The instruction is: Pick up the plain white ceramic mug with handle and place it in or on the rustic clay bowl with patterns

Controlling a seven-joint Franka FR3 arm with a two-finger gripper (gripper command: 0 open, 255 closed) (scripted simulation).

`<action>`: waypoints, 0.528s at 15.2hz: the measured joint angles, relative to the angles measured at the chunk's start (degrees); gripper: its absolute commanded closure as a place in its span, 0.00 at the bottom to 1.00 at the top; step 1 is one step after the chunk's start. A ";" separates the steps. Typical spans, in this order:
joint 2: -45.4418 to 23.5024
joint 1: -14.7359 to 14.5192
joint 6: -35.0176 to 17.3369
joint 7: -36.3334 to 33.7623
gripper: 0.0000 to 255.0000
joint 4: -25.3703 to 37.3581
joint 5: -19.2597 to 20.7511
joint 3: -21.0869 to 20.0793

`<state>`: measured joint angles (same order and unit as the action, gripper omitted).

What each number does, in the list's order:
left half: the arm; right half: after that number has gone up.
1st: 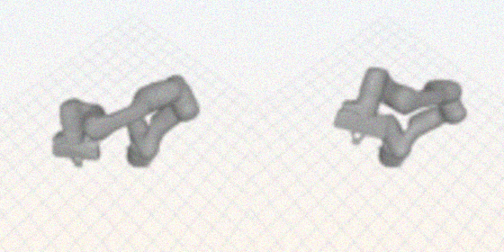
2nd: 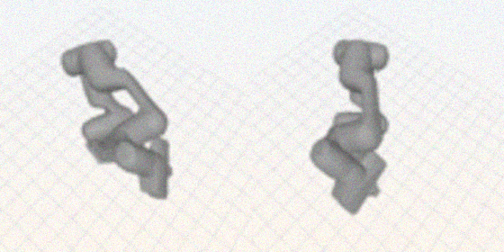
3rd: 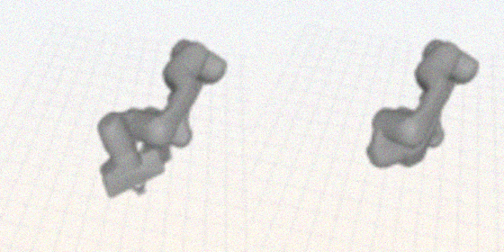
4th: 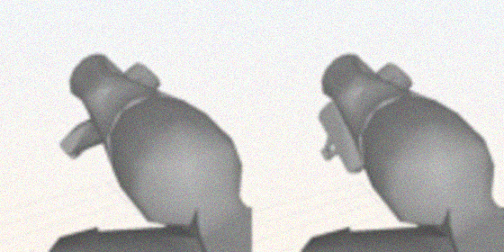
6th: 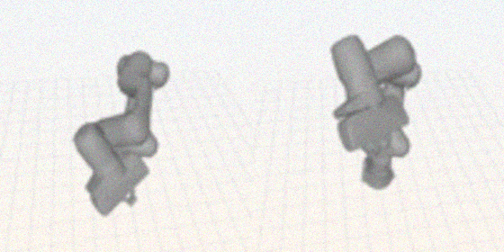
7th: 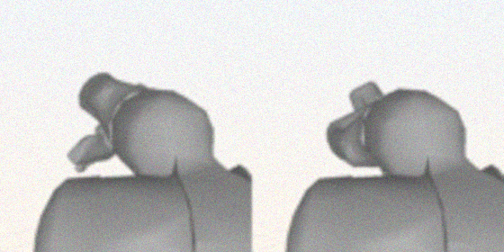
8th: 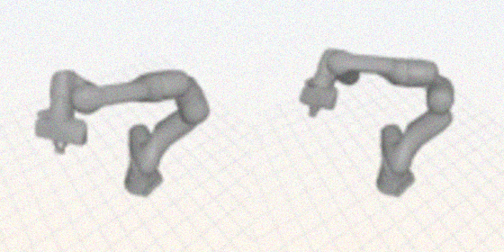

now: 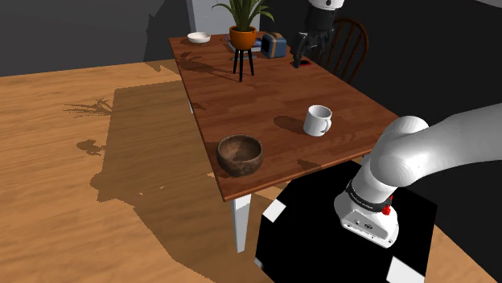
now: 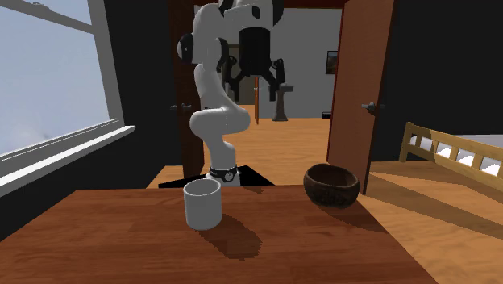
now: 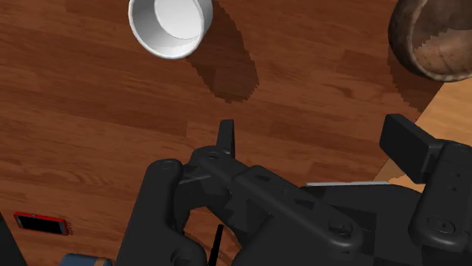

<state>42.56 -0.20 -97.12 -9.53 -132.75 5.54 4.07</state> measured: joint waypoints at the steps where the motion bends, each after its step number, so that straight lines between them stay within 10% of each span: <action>1: 0.00 0.00 0.00 0.00 0.00 0.00 0.00 0.00; 8: 2.51 1.60 -7.95 2.58 0.00 -11.56 1.97 3.65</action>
<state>45.06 1.40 -105.07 -6.96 -144.31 7.51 7.72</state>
